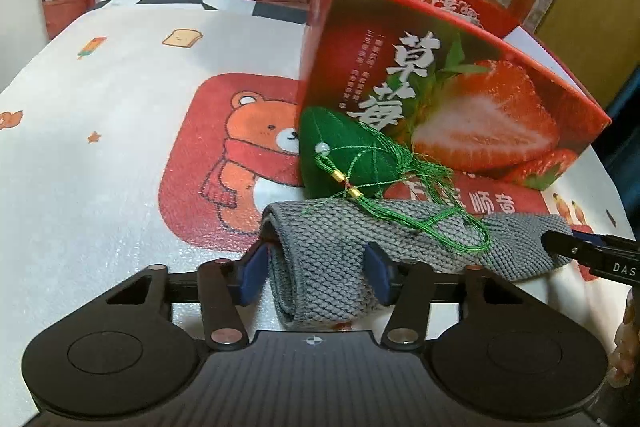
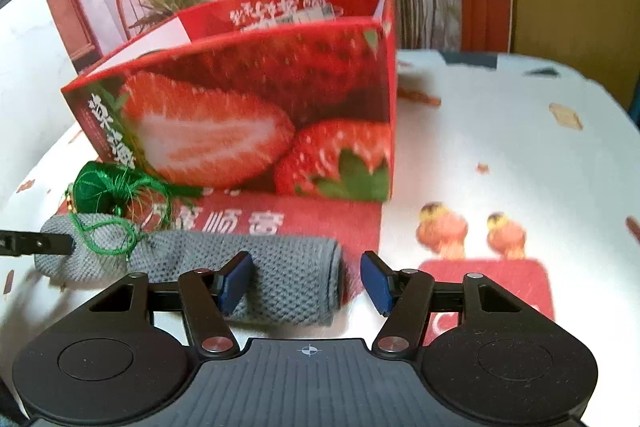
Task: Organize soft objects
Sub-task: 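Grasp the grey knit towel with the left gripper while the right gripper grasps it, then lift the grey knit towel with both grippers into the red box and open both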
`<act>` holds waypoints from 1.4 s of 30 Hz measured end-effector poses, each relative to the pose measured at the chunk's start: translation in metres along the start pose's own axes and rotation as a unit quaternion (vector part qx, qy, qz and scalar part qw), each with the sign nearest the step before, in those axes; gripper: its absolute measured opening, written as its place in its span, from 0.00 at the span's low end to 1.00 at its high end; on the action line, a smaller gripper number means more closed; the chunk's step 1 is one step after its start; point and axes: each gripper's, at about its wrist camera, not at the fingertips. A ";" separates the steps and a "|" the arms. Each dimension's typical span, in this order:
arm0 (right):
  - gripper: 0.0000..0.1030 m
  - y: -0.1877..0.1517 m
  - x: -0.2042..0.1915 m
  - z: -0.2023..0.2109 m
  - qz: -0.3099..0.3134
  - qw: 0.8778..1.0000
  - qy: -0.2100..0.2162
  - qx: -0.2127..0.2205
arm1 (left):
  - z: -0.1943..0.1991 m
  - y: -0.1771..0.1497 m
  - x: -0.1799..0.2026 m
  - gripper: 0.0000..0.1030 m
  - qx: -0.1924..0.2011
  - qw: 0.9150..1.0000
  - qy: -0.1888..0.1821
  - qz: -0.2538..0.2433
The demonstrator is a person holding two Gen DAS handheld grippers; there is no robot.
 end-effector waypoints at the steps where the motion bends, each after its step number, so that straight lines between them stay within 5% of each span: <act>1: 0.46 -0.002 0.000 -0.001 -0.001 1.000 0.004 -0.003 | 0.001 -0.002 0.002 0.36 0.000 1.000 -0.004 -0.001; 4: 0.39 -0.004 -0.002 0.000 -0.002 1.000 0.008 -0.005 | 0.003 -0.002 0.007 0.17 0.001 1.000 -0.016 -0.010; 8: 0.21 0.003 -0.001 0.007 -0.010 1.000 0.020 -0.003 | 0.013 -0.001 0.014 0.14 0.009 1.000 -0.019 -0.017; 22: 0.18 0.070 -0.002 0.087 -0.008 0.987 0.071 0.141 | 0.106 0.049 0.042 0.13 0.156 0.985 -0.055 -0.044; 30: 0.18 0.123 -0.009 0.098 0.029 0.978 0.064 0.194 | 0.104 0.104 0.071 0.13 0.206 0.972 -0.051 -0.099; 36: 0.17 0.151 -0.016 0.076 0.054 0.979 0.049 0.189 | 0.062 0.142 0.082 0.13 0.166 0.978 -0.065 -0.107; 42: 0.17 0.163 -0.019 0.035 0.058 0.989 0.043 0.132 | 0.011 0.155 0.083 0.13 0.091 0.988 -0.069 -0.103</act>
Point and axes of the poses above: each gripper's, at about its wrist camera, not at the fingertips, and z roughly against the way its jaws point, x to its right, y to its top, and after that the axes turned 4 degrees about x, right-handed
